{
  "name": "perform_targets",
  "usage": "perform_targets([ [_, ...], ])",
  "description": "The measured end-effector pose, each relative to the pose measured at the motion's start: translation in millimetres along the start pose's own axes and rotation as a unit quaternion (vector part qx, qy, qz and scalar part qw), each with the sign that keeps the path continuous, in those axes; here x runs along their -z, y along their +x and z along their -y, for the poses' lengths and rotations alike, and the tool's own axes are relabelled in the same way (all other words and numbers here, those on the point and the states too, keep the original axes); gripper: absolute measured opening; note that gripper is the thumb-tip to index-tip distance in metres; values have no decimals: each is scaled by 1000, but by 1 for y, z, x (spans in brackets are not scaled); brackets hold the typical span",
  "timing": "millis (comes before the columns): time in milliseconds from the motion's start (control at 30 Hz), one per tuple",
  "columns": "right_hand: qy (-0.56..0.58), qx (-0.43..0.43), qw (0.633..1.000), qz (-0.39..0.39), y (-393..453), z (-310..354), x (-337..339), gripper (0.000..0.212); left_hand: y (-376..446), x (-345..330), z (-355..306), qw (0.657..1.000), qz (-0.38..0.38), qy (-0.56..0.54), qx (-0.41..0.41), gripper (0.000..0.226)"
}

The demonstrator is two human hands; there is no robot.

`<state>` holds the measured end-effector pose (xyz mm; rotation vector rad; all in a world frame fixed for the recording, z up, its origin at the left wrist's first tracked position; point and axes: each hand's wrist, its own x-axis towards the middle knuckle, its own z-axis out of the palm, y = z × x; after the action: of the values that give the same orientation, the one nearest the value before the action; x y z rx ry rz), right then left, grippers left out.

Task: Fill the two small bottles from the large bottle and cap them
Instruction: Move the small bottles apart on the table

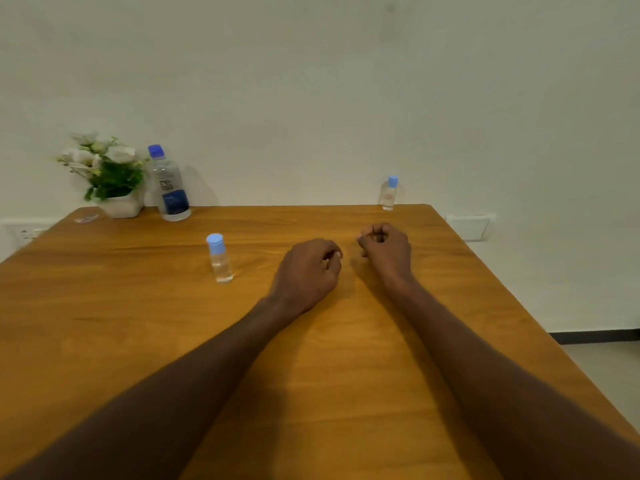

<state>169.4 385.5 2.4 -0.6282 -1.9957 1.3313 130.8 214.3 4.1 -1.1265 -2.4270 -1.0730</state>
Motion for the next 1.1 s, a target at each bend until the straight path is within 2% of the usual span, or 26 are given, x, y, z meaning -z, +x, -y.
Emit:
perform_targets([
  [133,13,4,997,73,-56,26,-24,11,-63,51,10,1000,4,25,14,20],
  [300,35,11,989,146,-109,53,-73,17,-116,115,50,986,-31,142,87,14],
  [367,33,26,986,160,-122,61,-97,26,-126,130,66,972,-42,196,125,16],
  [467,-15,36,986,164,-131,72,-130,48,-123,134,81,961,-50,203,181,30],
  [600,-92,71,982,149,-132,77,-155,63,-115,125,87,953,-12,241,182,38],
  [833,-144,83,978,127,-127,78,-162,52,-114,123,89,949,6,249,193,38],
  [967,-79,48,988,121,-124,77,-158,45,-115,124,86,946,16,259,192,38],
  [1100,-6,22,996,83,-119,68,-140,40,-113,123,87,938,32,285,194,38],
])
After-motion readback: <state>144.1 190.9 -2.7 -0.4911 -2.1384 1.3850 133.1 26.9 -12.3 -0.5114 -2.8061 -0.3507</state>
